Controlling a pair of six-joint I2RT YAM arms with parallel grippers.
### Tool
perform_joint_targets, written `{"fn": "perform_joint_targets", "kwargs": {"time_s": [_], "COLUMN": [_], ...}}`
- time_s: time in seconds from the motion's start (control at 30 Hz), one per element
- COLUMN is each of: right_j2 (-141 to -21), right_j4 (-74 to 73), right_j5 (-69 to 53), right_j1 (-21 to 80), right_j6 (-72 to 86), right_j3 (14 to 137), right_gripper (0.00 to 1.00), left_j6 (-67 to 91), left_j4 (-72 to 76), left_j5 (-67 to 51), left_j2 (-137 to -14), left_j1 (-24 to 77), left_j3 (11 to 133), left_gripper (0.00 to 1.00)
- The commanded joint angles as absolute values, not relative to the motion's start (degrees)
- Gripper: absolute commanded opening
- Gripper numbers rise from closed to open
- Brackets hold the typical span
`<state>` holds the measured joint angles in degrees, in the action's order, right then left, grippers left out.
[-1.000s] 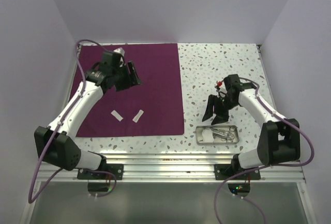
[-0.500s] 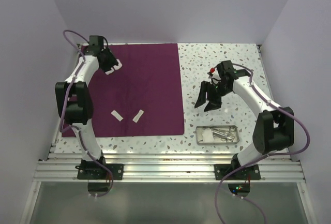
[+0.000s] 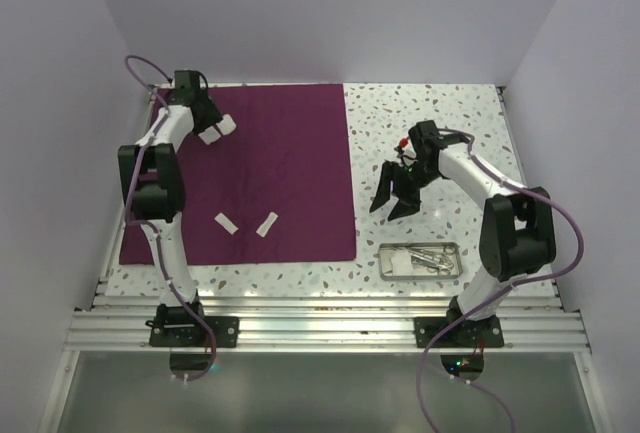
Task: Prepare the surgical pack
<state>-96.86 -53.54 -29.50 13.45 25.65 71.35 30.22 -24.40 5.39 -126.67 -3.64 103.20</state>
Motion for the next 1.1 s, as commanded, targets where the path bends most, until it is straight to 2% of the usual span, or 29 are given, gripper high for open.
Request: {"fn": "perform_joint_targets", "kwargs": {"time_s": [0.0, 0.17, 0.33, 0.57, 0.7, 0.87, 1.07], "right_j2": [-97.7, -97.8, -97.5, -97.5, -97.6, -98.1, -98.8], "right_j4": [-52.8, -53.6, -53.5, -53.0, -53.1, -53.2, -52.6], "right_j5": [-30.5, -30.7, -31.5, -32.8, -32.9, -33.2, -33.3], "right_j1": [13.5, 13.5, 13.5, 13.6, 13.6, 13.5, 13.6], "right_j6": [25.3, 24.5, 24.1, 23.6, 22.8, 22.5, 22.8], "right_j3": [71.4, 71.4, 70.5, 68.6, 67.6, 67.9, 68.5], "right_gripper": [0.59, 0.59, 0.59, 0.60, 0.60, 0.60, 0.60], "left_j6": [28.2, 17.2, 6.5, 2.9, 2.2, 2.0, 1.0], "left_j4": [-18.3, -18.0, -22.8, -22.9, -23.5, -24.1, -23.7], "left_j5": [6.1, 6.9, 13.2, 20.7, 24.6, 26.6, 26.6], "left_j2": [-126.7, -127.9, -130.1, -131.7, -133.3, -133.9, -134.8], "left_j1": [-3.9, -2.8, 1.0, 4.7, 5.2, 5.3, 5.3], "left_j3": [103.0, 104.2, 107.1, 106.7, 108.5, 109.2, 109.2], "left_gripper": [0.54, 0.51, 0.48, 0.50, 0.46, 0.41, 0.41]}}
